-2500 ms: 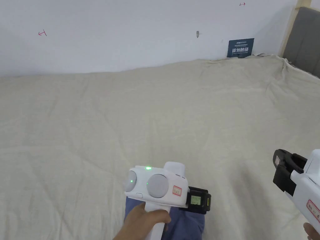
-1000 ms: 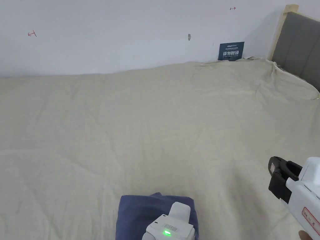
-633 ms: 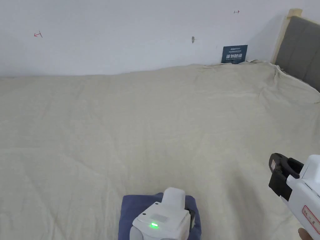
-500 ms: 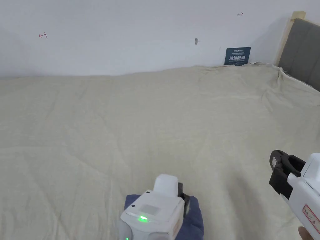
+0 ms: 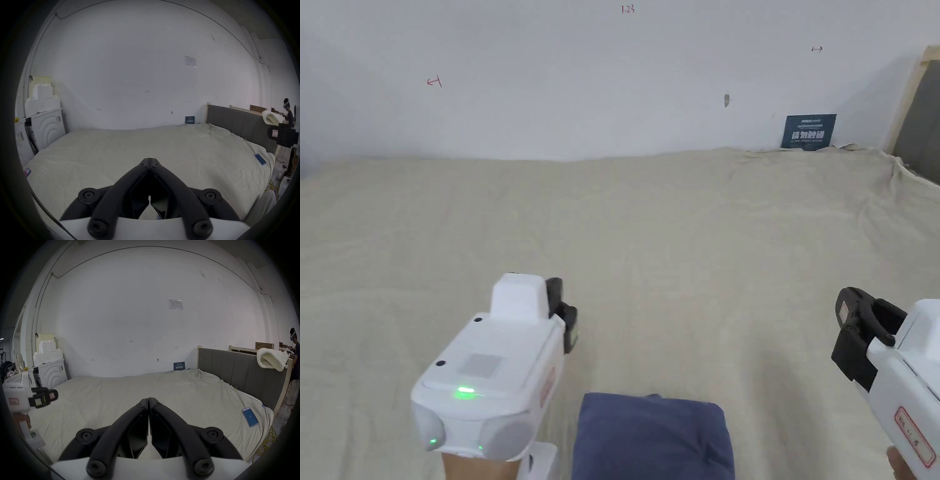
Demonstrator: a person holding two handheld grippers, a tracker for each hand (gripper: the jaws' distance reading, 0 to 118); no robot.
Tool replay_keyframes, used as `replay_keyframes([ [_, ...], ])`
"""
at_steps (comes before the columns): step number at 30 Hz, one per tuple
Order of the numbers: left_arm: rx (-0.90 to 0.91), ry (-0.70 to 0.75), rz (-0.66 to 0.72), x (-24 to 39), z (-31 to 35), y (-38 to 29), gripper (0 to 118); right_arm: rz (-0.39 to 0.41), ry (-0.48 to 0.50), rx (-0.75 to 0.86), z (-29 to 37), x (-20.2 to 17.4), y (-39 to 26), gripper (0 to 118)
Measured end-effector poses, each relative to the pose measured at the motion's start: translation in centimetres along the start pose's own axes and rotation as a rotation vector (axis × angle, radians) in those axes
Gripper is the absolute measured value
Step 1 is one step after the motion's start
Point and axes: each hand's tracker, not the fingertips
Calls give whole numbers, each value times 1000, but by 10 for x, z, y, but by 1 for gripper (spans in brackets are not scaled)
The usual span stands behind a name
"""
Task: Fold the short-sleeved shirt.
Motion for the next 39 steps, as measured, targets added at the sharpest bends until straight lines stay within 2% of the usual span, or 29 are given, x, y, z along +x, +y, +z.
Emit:
replay_keyframes([
  [11, 62, 166, 60, -74, 29, -8, 0, 15, 15, 38, -4, -16, -5, 0],
  [27, 45, 196, 48, -86, 34, -22, 0, 20, 24, 25, -9, -13, -13, 0],
  [31, 28, 184, 49, -86, 32, -25, 0, 18, 32, -24, -16, -16, -28, 0],
  [37, -4, 169, 79, -87, 29, -35, 0, 33, 53, -197, -30, -19, -66, 0],
  [39, -22, 163, 82, -86, 27, -39, 0, 32, 57, -262, -24, -17, -58, 0],
])
